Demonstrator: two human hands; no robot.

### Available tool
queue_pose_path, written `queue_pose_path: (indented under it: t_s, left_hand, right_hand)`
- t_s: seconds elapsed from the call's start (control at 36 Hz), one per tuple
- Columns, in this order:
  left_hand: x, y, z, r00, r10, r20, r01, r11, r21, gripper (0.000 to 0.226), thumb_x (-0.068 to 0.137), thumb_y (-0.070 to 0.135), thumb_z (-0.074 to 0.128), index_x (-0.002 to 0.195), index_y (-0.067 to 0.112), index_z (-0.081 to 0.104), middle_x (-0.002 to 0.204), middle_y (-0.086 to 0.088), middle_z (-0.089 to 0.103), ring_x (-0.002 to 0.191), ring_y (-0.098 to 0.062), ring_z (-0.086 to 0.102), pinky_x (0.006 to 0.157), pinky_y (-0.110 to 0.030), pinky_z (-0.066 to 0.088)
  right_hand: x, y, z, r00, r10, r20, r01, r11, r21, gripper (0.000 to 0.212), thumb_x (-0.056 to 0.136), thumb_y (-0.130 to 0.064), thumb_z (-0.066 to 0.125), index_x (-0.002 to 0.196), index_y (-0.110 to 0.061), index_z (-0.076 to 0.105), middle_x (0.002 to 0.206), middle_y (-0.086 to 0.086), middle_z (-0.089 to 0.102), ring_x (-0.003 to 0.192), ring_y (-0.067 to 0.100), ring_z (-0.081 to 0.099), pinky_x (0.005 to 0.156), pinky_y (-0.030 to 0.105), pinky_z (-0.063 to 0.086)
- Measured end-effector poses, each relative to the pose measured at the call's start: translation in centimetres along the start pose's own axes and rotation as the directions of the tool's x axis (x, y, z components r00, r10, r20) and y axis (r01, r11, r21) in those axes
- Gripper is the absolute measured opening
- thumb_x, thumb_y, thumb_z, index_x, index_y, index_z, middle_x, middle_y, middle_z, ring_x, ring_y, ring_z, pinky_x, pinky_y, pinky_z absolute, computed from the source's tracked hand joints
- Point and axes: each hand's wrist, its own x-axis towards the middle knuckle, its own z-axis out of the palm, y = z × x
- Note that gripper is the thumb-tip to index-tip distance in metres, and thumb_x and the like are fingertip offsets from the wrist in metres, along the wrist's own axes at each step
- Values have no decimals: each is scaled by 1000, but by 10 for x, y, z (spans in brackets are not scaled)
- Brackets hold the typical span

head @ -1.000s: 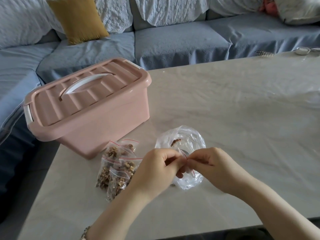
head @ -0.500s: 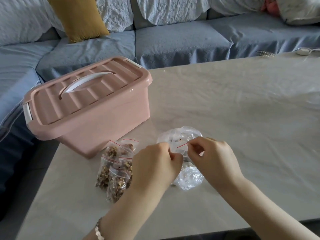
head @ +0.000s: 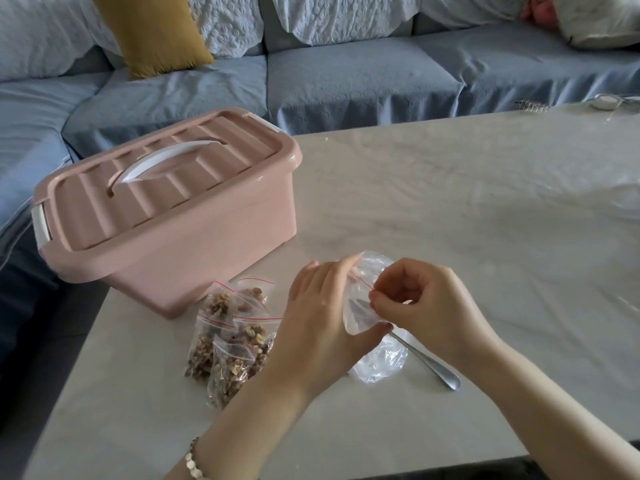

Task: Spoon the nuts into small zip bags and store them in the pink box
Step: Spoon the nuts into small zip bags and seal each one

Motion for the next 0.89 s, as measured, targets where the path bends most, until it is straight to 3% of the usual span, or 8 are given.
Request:
queue_pose_path:
  t_s: [0.19, 0.31, 0.39, 0.47, 0.64, 0.75, 0.83, 0.89]
  left_hand:
    - [-9, -7, 5, 998, 12, 62, -12, 1000, -5, 60, 75, 47, 56, 125, 14, 47, 100, 17, 48, 99, -4, 45, 92, -18, 33]
    - [-11, -10, 7, 999, 4, 43, -5, 999, 34, 59, 73, 40, 51, 126, 12, 47, 100, 12, 52, 100, -4, 43, 95, -16, 27]
    - [-9, -11, 7, 998, 27, 60, -32, 996, 77, 53, 75, 36, 49, 123, 15, 43, 100, 3, 60, 96, -7, 45, 94, -19, 29]
    - [-9, -12, 8, 993, 71, 93, -84, 986, 142, 52, 76, 35, 49, 123, 13, 47, 98, 2, 60, 94, -12, 49, 90, -22, 33]
    - [-15, -12, 11, 993, 60, 100, -79, 976, 201, 65, 75, 41, 51, 131, 8, 44, 102, 3, 59, 96, -10, 48, 92, -22, 33]
    - [-16, -12, 11, 998, -15, 57, 1, 972, 236, 79, 69, 45, 55, 135, 9, 31, 97, 2, 53, 91, -12, 40, 90, -22, 28]
    - [-13, -12, 12, 1000, -29, 11, 23, 941, 337, 82, 62, 42, 62, 131, 9, 34, 97, 0, 53, 88, -16, 37, 84, -25, 29]
    - [-11, -12, 12, 1000, -11, -16, 17, 908, 419, 76, 63, 47, 52, 128, 11, 39, 96, 1, 52, 86, -17, 36, 82, -26, 34]
  right_hand:
    - [-8, 2, 4, 993, -115, 26, 118, 969, -216, 31, 79, 1, 62, 72, -29, 68, 78, -12, 60, 73, 1, 57, 64, 7, 42]
    - [-16, -4, 4, 972, -222, 82, 237, 919, -316, 26, 85, -2, 57, 90, -21, 75, 82, -17, 54, 76, -1, 53, 66, 5, 37]
    - [-21, -11, 5, 957, -192, 217, 258, 907, -332, 18, 87, -21, 58, 100, -22, 71, 85, -16, 61, 80, 0, 53, 69, 8, 40]
    - [-19, -11, 5, 965, -87, 246, 175, 916, -362, 20, 87, -30, 60, 104, -25, 68, 87, -19, 62, 72, -18, 49, 67, 5, 36]
    - [-15, -7, 3, 983, 63, 173, -36, 988, -153, 14, 87, -21, 61, 78, -21, 71, 70, -14, 71, 62, -10, 61, 60, 7, 44]
    - [-13, -11, 2, 959, 192, 209, -212, 974, 79, 21, 92, -12, 50, 76, -11, 65, 74, -8, 74, 68, 3, 68, 62, 14, 47]
    - [-12, -14, 1, 942, 232, 241, -276, 946, 168, 25, 95, -10, 42, 77, -13, 60, 76, -5, 74, 75, 7, 71, 66, 20, 44]
    - [-11, -14, -1, 940, 231, 250, -276, 947, 162, 24, 96, -12, 41, 78, -14, 58, 76, -7, 74, 76, 6, 70, 64, 17, 45]
